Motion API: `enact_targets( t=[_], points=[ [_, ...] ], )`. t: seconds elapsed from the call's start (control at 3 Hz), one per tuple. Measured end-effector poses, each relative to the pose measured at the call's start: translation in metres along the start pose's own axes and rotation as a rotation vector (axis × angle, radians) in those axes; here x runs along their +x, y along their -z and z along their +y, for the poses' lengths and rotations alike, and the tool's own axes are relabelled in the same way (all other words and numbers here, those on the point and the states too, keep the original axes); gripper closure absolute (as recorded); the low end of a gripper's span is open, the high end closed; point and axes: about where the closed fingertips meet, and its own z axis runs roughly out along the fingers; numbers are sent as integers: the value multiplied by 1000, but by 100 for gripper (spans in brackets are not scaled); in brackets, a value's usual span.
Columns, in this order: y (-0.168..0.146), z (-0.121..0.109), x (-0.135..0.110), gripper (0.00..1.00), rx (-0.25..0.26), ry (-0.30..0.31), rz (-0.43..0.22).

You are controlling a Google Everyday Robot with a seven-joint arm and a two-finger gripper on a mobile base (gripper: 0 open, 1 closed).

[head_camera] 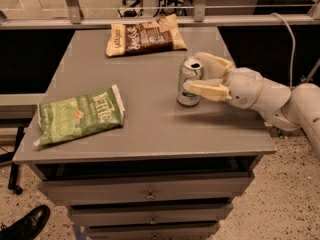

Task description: Place 7up can upright

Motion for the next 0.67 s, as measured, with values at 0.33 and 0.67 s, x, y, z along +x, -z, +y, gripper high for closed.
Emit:
enact_targets(
  t=[0.33,0.67],
  points=[
    [28,-5,-15,0,36,21,39],
    [48,-7,-36,0,40,50,96]
  ],
)
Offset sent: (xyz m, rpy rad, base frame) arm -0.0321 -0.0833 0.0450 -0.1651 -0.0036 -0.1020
